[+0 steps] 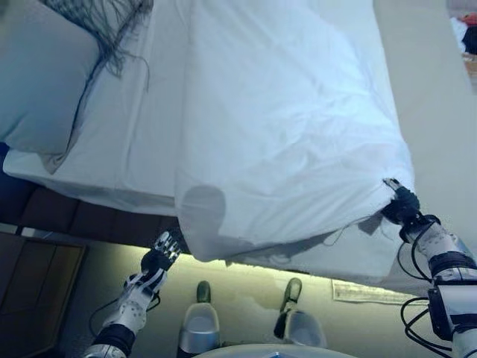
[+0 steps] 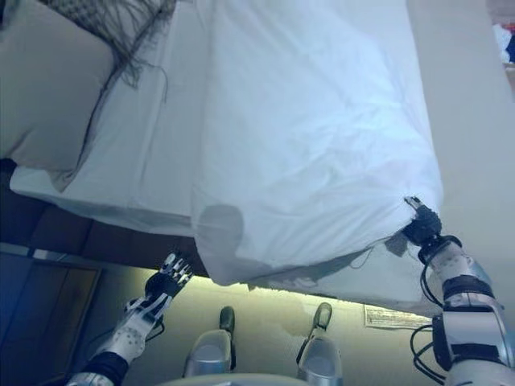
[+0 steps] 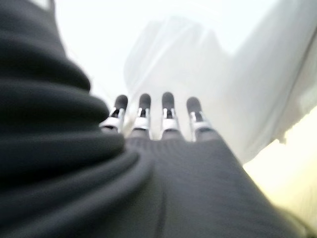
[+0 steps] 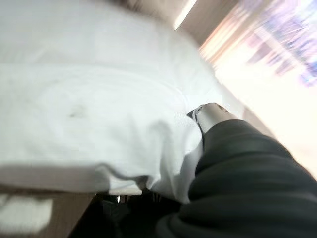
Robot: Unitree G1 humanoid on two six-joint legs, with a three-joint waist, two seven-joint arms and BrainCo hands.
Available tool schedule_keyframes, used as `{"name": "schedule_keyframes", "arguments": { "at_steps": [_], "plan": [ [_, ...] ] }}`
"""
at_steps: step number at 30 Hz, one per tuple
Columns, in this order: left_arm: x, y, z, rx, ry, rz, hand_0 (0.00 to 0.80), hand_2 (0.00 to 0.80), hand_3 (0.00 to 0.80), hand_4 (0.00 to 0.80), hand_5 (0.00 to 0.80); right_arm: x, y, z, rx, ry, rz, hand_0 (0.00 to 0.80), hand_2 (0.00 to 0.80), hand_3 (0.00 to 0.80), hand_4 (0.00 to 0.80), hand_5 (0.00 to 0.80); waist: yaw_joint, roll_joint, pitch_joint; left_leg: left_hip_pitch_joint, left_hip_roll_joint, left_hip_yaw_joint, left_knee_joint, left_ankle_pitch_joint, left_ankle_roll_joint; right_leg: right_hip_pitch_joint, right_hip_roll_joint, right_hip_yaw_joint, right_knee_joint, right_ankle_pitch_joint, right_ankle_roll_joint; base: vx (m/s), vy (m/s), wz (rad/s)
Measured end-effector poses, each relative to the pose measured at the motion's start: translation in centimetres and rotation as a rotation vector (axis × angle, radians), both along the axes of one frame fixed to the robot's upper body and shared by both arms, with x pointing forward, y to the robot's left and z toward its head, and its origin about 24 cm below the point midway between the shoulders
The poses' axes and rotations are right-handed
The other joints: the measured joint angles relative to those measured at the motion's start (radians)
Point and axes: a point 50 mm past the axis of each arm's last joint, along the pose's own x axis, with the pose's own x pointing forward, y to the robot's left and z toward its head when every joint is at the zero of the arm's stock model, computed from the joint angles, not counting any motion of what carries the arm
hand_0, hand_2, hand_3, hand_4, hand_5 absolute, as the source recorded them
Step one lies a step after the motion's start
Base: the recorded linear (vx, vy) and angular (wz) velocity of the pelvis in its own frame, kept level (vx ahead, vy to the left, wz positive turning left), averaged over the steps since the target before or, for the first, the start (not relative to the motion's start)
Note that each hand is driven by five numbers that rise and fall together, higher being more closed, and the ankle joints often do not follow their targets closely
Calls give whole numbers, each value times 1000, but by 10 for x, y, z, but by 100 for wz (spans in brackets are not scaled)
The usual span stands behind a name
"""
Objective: Make the bed neatly
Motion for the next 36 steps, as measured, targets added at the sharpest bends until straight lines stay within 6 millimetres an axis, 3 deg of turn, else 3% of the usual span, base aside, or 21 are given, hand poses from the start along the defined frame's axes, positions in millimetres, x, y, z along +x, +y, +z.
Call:
{"name": "schedule_keyframes", "arguments": {
  "at_steps": [3,8,13,19,23,31,36],
  "plan": [
    [11,-13,5,-66,-16,-84,0,0,0,0,0,6,18,-3,26,-15,51,800,800,800,800,800,1,-4,-20,32,2,2,-14,3,-4,26,3,0,0,-1,0,92,16,-1],
    [10,-34,5,-187,16,-265,0,0,0,0,0,12,45,-9,46,-17,130,800,800,800,800,800,-5,-21,-68,66,2,9,-36,12,-3,45,5,0,-1,-2,-1,102,24,-3],
    [-10,-53,-11,-366,177,-362,0,0,0,0,0,15,65,-16,63,14,163,800,800,800,800,800,-25,-27,-115,105,8,22,-65,19,-4,66,13,4,-1,-6,-2,126,5,-4],
    [-39,-82,-31,-617,391,-328,0,0,0,0,0,14,76,-25,54,73,175,800,800,800,800,800,-28,-40,-139,134,14,28,-72,21,-6,92,20,9,-1,-10,-2,90,-52,-3],
    [-52,-96,-37,-729,474,-299,0,0,0,0,0,12,84,-33,56,101,183,800,800,800,800,800,-28,-69,-157,134,28,31,-72,25,-14,90,35,9,-1,-13,-7,38,-116,0],
    [-77,-94,-54,-728,665,-175,0,0,0,0,0,11,103,-41,74,121,230,800,800,800,800,800,-26,-143,-191,132,60,60,-72,25,-28,64,70,31,-1,-12,-24,-5,-139,-10],
    [-73,-91,-54,-724,684,-106,0,0,0,0,0,12,124,-38,76,89,307,800,800,800,800,800,-34,-191,-189,114,83,90,-71,28,-45,30,97,56,-1,-6,-37,-42,-115,-20]
  ]
}}
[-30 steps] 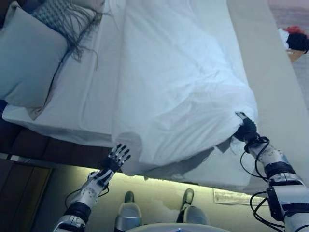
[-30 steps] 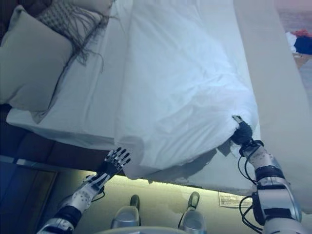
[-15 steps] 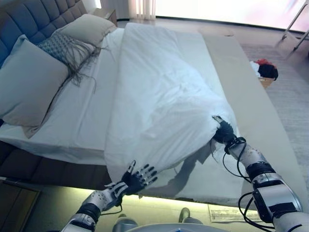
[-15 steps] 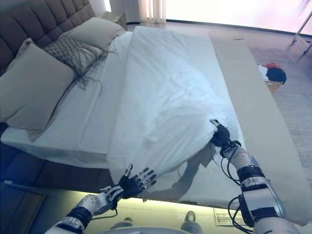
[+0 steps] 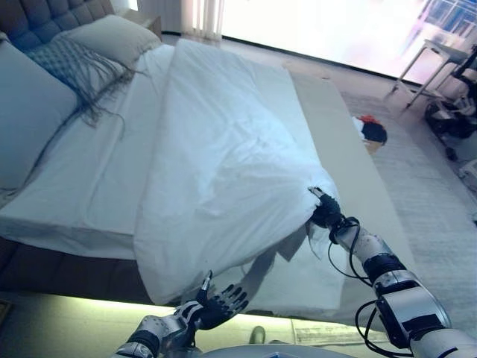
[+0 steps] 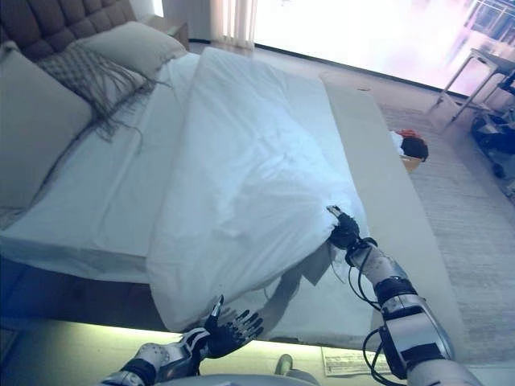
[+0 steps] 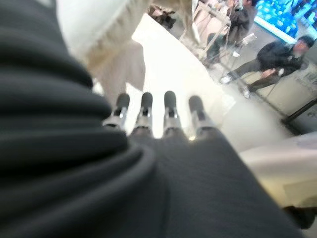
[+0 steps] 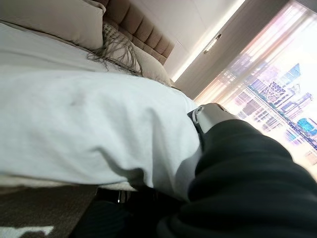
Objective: Make the bed neatly
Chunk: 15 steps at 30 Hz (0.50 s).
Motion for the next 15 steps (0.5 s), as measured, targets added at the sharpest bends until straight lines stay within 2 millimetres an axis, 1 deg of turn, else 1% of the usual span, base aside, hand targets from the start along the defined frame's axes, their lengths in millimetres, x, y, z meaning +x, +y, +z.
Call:
{"name": "schedule_keyframes", "arguments": {
  "at_steps": [2,3,4,6,8,11,15],
  "plan": [
    [5,1,0,18,-4,26,122,122,122,122,122,0,4,4,5,-25,17,800,800,800,800,800,-3,-15,4,-1,11,1,0,4,-6,-9,13,2,0,3,-7,-18,-91,-8],
    [5,2,0,25,1,46,91,91,91,91,91,0,6,5,6,-31,22,800,800,800,800,800,-3,-19,4,1,17,3,0,3,-6,-9,19,2,0,2,-8,-5,-66,-6],
    [7,3,0,32,0,63,0,0,0,0,0,-1,7,7,11,-40,27,800,800,800,800,800,-6,-21,4,2,21,5,-1,3,-7,-10,23,2,0,1,-9,4,-58,-5],
    [12,7,1,36,-7,122,0,0,0,0,0,0,10,11,26,-59,35,800,800,800,800,800,-21,-21,4,2,25,11,-1,2,-7,-13,28,6,0,1,-9,13,-41,-8],
    [17,12,2,45,-27,167,0,0,0,0,0,-3,11,11,32,-62,44,800,800,800,800,800,-23,-21,4,10,28,26,-1,0,-10,-15,33,18,0,1,-10,23,-9,-18],
    [25,13,6,43,-70,197,0,0,0,0,0,-11,10,2,37,-31,45,800,800,800,800,800,-25,-20,5,24,31,49,-1,-3,-11,-13,37,30,0,1,-9,24,-2,-14],
    [38,10,14,22,-146,233,0,0,0,0,0,-21,8,-9,44,17,48,800,800,800,800,800,-35,-8,13,38,30,57,-2,-5,-13,-2,38,31,0,1,-10,9,0,-2]
  ]
}}
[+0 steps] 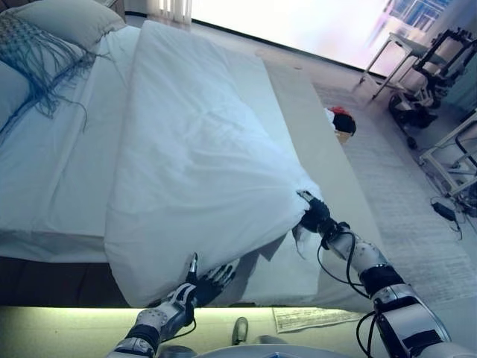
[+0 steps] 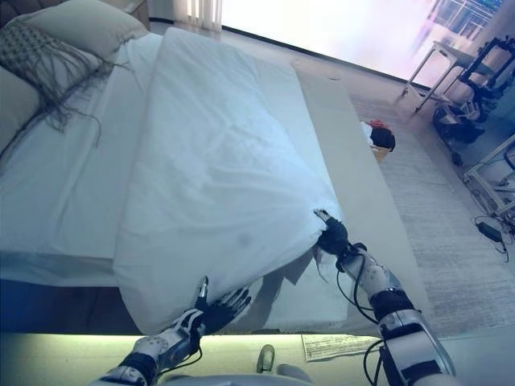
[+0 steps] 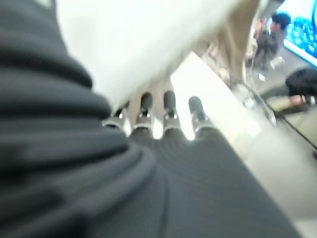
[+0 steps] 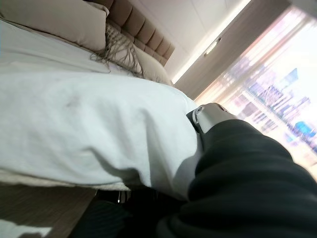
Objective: Make the bed neatly
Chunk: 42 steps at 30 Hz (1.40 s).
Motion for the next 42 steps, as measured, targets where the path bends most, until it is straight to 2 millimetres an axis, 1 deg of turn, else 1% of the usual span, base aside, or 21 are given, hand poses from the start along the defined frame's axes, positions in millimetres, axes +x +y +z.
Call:
{"name": "schedule_keyframes", "arguments": {
  "at_steps": [2,6,9,12,13,14,18,24,29,30,31,32,36,39,42],
  "plan": [
    [3,0,2,7,-23,10,0,0,0,0,0,-1,1,-1,2,5,7,800,800,800,800,800,-13,8,6,2,-1,1,0,-1,3,1,0,1,0,0,0,0,0,0],
    [8,-5,4,-12,-44,52,0,0,0,0,0,-4,0,-3,8,3,19,800,800,800,800,800,-14,29,20,18,0,16,0,-2,3,15,-1,4,0,-1,-1,14,8,-2],
    [15,-4,9,-19,-81,78,0,0,0,0,0,-5,0,-5,-1,3,34,800,800,800,800,800,-14,33,22,21,0,18,0,-1,3,17,-1,3,0,-1,-2,0,0,0],
    [17,-4,11,-17,-91,86,0,0,0,0,0,-9,-1,-8,-15,13,40,800,800,800,800,800,-14,37,25,33,-1,20,0,-2,3,29,-1,3,0,-3,-5,3,23,1],
    [17,-3,11,-13,-95,89,439,439,439,439,439,-10,-1,-9,-16,19,41,800,800,800,800,800,-14,37,24,35,-1,20,0,-2,3,31,-1,2,0,-4,-6,10,38,3],
    [18,-3,12,-9,-101,93,800,800,800,800,800,-10,-1,-10,-14,23,43,800,800,800,800,800,-14,38,25,34,-1,20,0,-2,3,31,-2,1,0,-5,-7,8,30,2],
    [19,-1,11,12,-105,110,800,800,800,800,800,-11,-2,-11,-28,24,55,800,800,800,800,800,-14,50,22,34,-1,20,0,-2,3,31,-2,1,0,-4,-7,3,39,0],
    [22,4,11,28,-116,151,800,800,800,800,800,-14,-2,-13,-66,29,89,800,800,800,800,800,-12,82,4,34,-5,15,0,-2,3,35,-9,-5,0,-4,-7,-6,47,3],
    [22,3,11,20,-113,183,800,800,800,800,800,-26,-5,-25,-85,77,107,800,800,800,800,800,-11,104,-8,33,-12,-8,0,-2,4,51,-20,-24,-1,-9,-2,6,70,12],
    [21,4,10,22,-111,186,800,800,800,800,800,-27,-4,-27,-84,86,114,718,718,718,718,718,-10,108,-11,33,-14,-10,0,-2,4,51,-23,-25,-1,-13,2,-3,80,7],
    [20,6,9,25,-102,191,800,800,800,800,800,-27,-4,-27,-93,87,123,348,348,348,348,348,-10,115,-15,32,-16,-11,0,-2,4,51,-25,-26,-1,-14,3,-2,79,4],
    [18,7,7,25,-91,202,800,800,800,800,800,-28,-5,-28,-95,87,129,0,0,0,0,0,-10,121,-18,32,-17,-13,0,-2,5,52,-27,-27,-2,-15,4,-2,78,4],
    [13,21,2,38,-63,285,800,800,800,800,800,-36,-11,-35,-131,108,174,0,0,0,0,0,-11,141,-31,31,-20,-34,-1,-3,7,66,-33,-46,-5,-23,10,-5,69,13],
    [7,31,-3,60,-35,342,800,800,800,800,800,-46,-18,-46,-173,163,200,0,0,0,0,0,-8,154,-38,20,-19,-42,-1,-3,7,67,-36,-53,-5,-25,10,-6,72,10],
    [0,43,-8,97,0,377,800,800,800,800,800,-59,-28,-58,-210,242,240,0,0,0,0,0,-8,169,-45,11,-19,-63,0,-3,8,67,-39,-67,-5,-28,10,-21,63,13]
  ]
}}
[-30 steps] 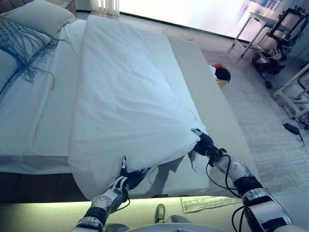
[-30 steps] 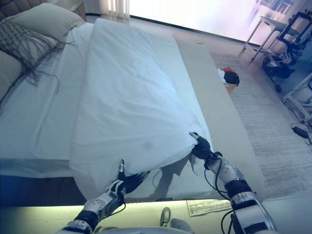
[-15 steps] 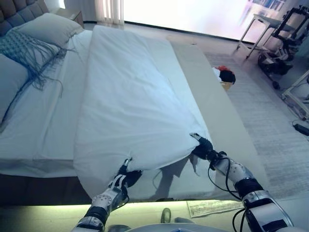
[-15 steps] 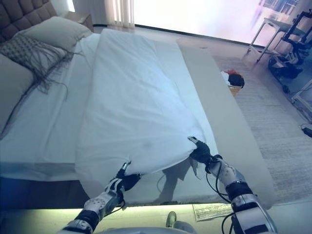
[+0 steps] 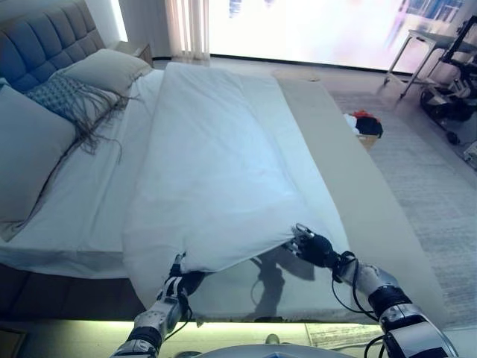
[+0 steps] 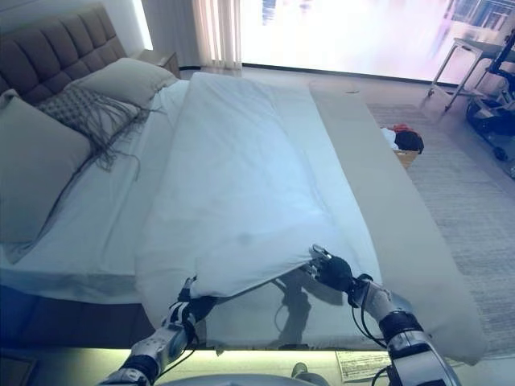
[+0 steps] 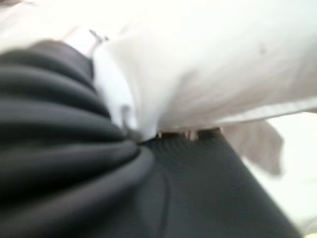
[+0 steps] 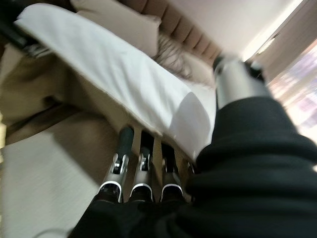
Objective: Make the bed neatly
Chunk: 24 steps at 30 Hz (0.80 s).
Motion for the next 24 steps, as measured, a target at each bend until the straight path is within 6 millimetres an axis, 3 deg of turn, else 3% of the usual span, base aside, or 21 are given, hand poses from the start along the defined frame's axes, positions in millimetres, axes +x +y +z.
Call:
{"name": "schedule_keyframes", "arguments": {
  "at_steps": [7,10,24],
  "plan": [
    [-18,44,-4,105,71,86,800,800,800,800,800,-21,-43,-6,-136,84,80,0,0,0,0,0,8,39,-1,-14,-4,-41,1,1,1,17,-10,-40,-1,-7,3,-45,70,16],
    [-19,62,0,147,59,106,800,800,800,800,800,-28,-59,-5,-189,117,98,0,0,0,0,0,31,53,-3,-22,-6,-53,1,1,1,18,-13,-50,-1,-11,7,-63,71,11],
    [-12,126,30,352,25,80,800,800,800,800,800,-43,-73,-13,-223,182,70,0,0,0,0,0,56,78,0,-47,-27,-109,1,3,6,34,-36,-104,-1,-22,23,-76,70,11]
  ]
}}
